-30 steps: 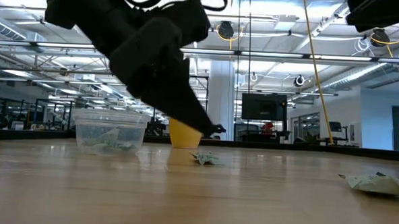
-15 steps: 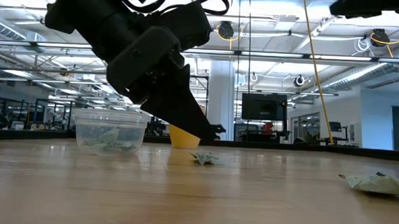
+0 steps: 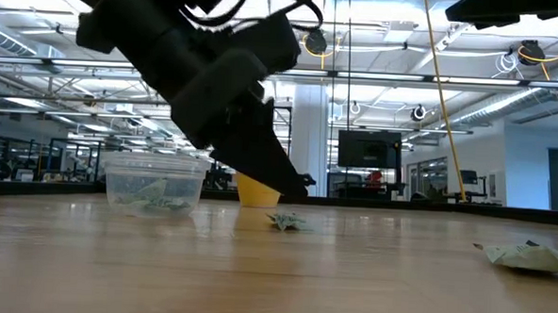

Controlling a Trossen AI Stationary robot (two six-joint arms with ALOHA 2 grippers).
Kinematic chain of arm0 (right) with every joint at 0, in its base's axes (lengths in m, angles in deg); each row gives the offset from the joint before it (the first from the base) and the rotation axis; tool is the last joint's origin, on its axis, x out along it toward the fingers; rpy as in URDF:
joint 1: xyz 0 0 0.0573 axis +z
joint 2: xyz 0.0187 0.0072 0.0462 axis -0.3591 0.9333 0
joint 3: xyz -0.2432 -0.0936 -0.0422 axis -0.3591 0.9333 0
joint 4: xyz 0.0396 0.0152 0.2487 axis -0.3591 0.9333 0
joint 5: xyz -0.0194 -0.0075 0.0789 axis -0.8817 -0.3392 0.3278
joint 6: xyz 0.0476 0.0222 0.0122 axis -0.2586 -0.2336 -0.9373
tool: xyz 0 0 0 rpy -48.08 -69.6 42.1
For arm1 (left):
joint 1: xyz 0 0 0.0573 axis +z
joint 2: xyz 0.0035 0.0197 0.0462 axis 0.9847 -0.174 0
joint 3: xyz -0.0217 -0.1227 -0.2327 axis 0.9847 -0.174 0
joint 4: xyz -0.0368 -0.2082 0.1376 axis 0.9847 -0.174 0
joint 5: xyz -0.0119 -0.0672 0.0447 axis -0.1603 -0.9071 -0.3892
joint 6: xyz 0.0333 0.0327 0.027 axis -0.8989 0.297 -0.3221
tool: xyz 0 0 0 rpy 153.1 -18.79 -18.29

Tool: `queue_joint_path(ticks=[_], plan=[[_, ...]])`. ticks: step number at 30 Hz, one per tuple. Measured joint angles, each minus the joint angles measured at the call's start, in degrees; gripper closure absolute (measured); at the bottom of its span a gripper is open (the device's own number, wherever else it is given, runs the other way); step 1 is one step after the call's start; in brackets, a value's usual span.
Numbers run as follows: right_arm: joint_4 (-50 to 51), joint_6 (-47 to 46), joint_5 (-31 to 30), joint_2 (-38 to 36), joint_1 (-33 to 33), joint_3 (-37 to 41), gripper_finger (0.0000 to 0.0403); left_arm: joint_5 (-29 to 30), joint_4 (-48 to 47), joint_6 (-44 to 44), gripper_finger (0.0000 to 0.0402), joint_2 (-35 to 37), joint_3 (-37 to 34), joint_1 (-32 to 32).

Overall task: Pick and place Stevia / Truvia into bins
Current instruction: Put the white stevia packet into the top transparent container

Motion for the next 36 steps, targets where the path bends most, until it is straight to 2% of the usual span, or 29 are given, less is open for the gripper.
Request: queue_joint_path(ticks=[5, 14, 16, 21, 26, 36], plan=[[-0.01, 0.0, 0.03, 0.0, 0.0, 0.0, 0.0325, -0.96, -0.3, 1.26, 0.0288, -2.31, -0.03, 0.61], [0.02, -0.02, 0.04, 0.0, 0.0, 0.0, 0.0325, -0.38, -0.76, 2.16, 0.0296, -2.36, -0.04, 0.66], [0.02, -0.02, 0.04, 0.0, 0.0, 0.0, 0.0325, -0.39, -0.76, 1.99, 0.0315, -2.36, -0.04, 0.66], [0.02, -0.02, 0.04, -0.02, 0.0, 0.0, 0.0325, -0.5, 0.31, -0.05, 0.039, -1.84, -0.04, 0.66], [0.02, -0.02, 0.04, -0.02, 0.01, 0.0, 0.0326, -0.25, 0.55, -2.04, 0.0396, -0.41, -0.15, 0.5], [0.04, -0.02, 0.07, 0.0, 0.02, 0.0, 0.0325, -0.83, -1.89, -2.23, 0.0388, 7.97, -0.02, 0.5]])
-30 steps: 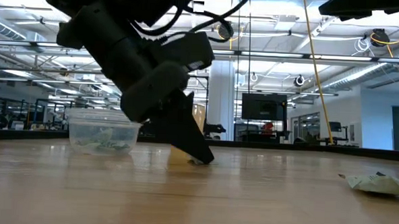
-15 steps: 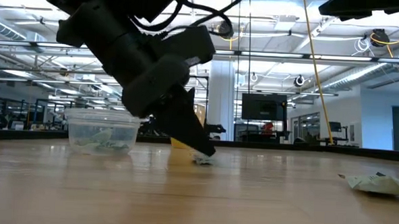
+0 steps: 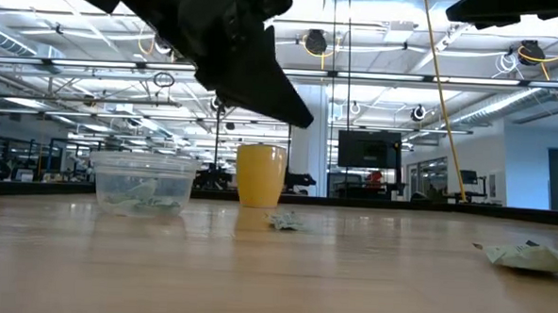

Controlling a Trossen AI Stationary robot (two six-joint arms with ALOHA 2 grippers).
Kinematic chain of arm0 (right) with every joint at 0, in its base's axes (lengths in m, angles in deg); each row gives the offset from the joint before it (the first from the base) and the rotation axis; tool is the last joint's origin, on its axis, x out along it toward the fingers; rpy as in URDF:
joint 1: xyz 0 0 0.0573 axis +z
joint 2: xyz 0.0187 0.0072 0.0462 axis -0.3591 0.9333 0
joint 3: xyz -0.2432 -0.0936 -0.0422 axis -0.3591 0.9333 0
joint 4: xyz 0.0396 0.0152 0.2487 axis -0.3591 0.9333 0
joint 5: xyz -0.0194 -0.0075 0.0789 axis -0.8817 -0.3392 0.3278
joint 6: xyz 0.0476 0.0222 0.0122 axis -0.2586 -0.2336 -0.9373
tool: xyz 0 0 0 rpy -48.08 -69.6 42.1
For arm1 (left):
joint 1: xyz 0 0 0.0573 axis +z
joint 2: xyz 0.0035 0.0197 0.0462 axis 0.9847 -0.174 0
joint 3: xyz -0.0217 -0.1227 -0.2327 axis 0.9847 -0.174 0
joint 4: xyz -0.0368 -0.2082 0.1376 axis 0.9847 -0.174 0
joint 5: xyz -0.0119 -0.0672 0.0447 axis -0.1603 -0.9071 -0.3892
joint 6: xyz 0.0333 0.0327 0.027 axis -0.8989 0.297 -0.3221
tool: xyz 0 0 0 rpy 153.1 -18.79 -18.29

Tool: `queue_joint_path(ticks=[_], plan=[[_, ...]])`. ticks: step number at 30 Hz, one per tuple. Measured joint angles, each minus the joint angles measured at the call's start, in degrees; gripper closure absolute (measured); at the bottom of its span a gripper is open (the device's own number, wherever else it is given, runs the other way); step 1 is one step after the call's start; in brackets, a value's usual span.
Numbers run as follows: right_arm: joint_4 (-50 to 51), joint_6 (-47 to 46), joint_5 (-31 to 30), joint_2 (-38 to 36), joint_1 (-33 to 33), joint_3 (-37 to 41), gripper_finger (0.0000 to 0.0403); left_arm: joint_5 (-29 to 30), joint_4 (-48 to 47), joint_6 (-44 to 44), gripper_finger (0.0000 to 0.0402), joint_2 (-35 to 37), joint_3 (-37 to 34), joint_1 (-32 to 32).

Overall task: Pick and place Stevia / Truvia into bins
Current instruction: Put the white stevia packet into the top transparent container

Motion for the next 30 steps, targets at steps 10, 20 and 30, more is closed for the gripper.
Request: queue_joint_path(ticks=[10, 20, 30], plan=[[0.04, -0.02, 0.13, -0.02, 0.0, 0.0, 0.0323, -2.03, -0.38, 0.55, 0.0285, -6.6, -0.04, -1.2], [0.01, -0.02, 0.15, -0.02, 0.0, 0.0, 0.0323, -2.43, -2.86, 2.28, 0.0269, -7.7, -0.07, 0.28], [0.22, -0.01, 0.15, -0.02, 0.0, 0.0, 0.0323, -2.57, -3.16, 1.97, 0.0327, -8.24, -0.07, 0.77]])
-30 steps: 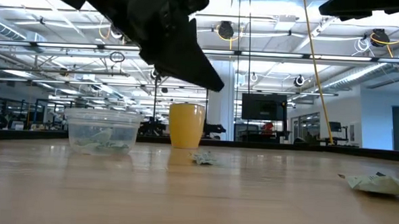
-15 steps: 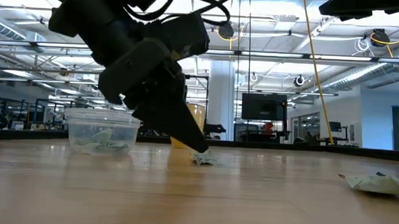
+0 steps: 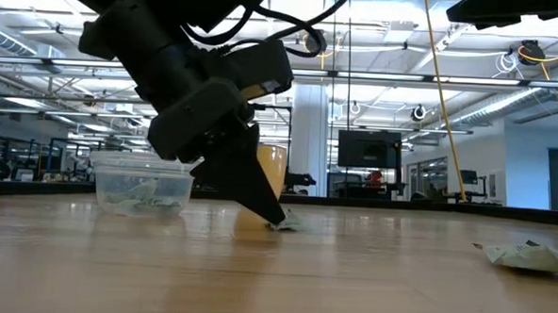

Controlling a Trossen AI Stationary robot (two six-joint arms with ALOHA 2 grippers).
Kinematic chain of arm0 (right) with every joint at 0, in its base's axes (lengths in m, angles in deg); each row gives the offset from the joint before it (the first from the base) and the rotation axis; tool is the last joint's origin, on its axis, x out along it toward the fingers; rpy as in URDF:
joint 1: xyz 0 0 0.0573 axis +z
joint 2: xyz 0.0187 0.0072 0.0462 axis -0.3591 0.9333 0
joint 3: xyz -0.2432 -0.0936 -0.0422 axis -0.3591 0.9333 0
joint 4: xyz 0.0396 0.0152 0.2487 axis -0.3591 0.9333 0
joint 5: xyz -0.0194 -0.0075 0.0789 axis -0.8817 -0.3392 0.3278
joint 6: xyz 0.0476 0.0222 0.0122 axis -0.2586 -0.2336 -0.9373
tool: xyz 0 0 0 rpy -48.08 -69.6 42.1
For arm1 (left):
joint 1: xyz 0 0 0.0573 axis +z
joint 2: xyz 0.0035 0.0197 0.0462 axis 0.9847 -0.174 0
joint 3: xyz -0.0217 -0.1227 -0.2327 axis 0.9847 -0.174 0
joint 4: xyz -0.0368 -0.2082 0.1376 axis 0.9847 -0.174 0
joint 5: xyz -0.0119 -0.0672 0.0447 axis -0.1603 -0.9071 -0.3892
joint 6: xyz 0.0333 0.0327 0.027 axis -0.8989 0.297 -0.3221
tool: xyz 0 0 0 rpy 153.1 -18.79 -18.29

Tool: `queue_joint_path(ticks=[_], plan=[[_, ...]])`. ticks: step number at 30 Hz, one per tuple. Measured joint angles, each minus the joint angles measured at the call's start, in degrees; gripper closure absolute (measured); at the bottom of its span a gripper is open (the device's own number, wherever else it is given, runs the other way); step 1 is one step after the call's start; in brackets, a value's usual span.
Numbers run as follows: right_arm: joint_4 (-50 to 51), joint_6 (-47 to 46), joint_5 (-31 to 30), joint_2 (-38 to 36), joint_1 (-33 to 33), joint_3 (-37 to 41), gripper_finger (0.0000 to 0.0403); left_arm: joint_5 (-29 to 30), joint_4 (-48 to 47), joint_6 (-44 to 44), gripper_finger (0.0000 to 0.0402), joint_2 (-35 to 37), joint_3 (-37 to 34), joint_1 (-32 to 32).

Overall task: Pick and place Stevia / Truvia into bins
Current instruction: Put the white stevia packet into the top transparent container

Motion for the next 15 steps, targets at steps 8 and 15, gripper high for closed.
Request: queue_joint_path(ticks=[8, 15], plan=[[0.0, -0.01, 0.0, 0.0, 0.0, 0.0, 0.0324, -0.07, -1.8, 1.46, 0.0374, 0.0, 0.03, 0.95], [0.0, -0.01, 0.0, 0.0, 0.0, 0.0, 0.0325, -0.01, -3.02, 1.28, 0.0395, 0.04, 0.09, 0.67]])
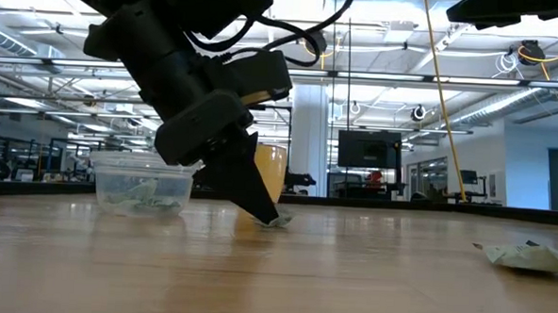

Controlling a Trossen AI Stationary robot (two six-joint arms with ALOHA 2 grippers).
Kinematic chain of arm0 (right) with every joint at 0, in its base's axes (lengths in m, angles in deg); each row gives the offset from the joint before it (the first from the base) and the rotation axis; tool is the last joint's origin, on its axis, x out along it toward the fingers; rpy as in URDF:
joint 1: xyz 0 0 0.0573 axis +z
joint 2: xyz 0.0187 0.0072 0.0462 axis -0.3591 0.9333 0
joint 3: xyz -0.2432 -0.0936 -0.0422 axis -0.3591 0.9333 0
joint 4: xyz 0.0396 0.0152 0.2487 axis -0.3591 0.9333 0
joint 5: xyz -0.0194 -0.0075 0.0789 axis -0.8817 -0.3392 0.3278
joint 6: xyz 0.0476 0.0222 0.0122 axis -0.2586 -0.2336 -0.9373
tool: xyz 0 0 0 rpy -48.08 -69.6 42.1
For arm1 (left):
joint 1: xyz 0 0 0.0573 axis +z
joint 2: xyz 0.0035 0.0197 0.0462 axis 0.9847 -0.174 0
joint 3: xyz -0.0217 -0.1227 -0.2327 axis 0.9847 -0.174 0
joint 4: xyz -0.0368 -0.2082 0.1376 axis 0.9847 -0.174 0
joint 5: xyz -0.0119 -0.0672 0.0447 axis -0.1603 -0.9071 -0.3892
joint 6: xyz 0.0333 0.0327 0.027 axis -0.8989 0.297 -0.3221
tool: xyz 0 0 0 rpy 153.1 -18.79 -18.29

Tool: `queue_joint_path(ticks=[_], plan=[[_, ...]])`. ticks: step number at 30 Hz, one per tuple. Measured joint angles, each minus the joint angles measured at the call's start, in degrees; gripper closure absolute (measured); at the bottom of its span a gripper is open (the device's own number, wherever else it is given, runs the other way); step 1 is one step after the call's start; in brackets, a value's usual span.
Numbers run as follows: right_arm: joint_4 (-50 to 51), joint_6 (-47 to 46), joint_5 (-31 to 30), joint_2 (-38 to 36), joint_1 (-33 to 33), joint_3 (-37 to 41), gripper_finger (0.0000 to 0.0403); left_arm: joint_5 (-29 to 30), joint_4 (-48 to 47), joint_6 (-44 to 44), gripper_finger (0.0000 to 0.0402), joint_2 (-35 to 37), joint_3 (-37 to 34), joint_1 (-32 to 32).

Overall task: Pick and place Stevia / Truvia into bins
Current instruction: Put the white stevia packet into the top transparent container

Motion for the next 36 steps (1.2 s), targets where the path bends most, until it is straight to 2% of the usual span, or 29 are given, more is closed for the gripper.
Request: queue_joint_path(ticks=[7, 13, 18, 23, 27, 31, 33, 36], plan=[[0.08, 0.02, 0.01, 0.0, 0.0, 0.0, 0.0324, 0.6, -2.97, -2.52, 0.0397, 3.77, 1.25, -1.22], [0.22, 0.0, 0.02, 0.02, 0.0, 0.0, 0.0324, 6.25, -17.29, -2.37, 0.0396, 11.19, 3.63, -2.35], [0.29, 0.0, 0.02, 0.02, 0.0, 0.0, 0.0325, 9.45, -33.22, 5.82, 0.0397, 18.12, 3.85, -3.7], [1.32, 0.0, 0.03, 0.02, 0.0, 0.02, 0.0324, 9.37, -45.12, 18.51, 0.0399, 20.65, 3.34, -5.34], [1.14, 0.0, 0.02, 0.0, 0.0, 0.02, 0.0324, 7.52, -44.65, 23.96, 0.0391, 20.26, 0.86, -6.41], [1.06, -1.52, 0.15, 0.18, 0.0, 0.02, 0.0325, 7.48, -39.1, 23.59, 0.0383, 19.58, -2.52, -6.17], [1.19, -3.78, 1.89, 0.44, 0.0, 0.02, 0.0323, 6.95, -35.68, 22.9, 0.0382, 19.76, -3.57, -5.53], [0.83, -4.1, 5.45, 1.37, -0.09, 0.02, 0.0317, 6.39, -35.33, 21.81, 0.0381, 19.67, -4.45, -4.47]])
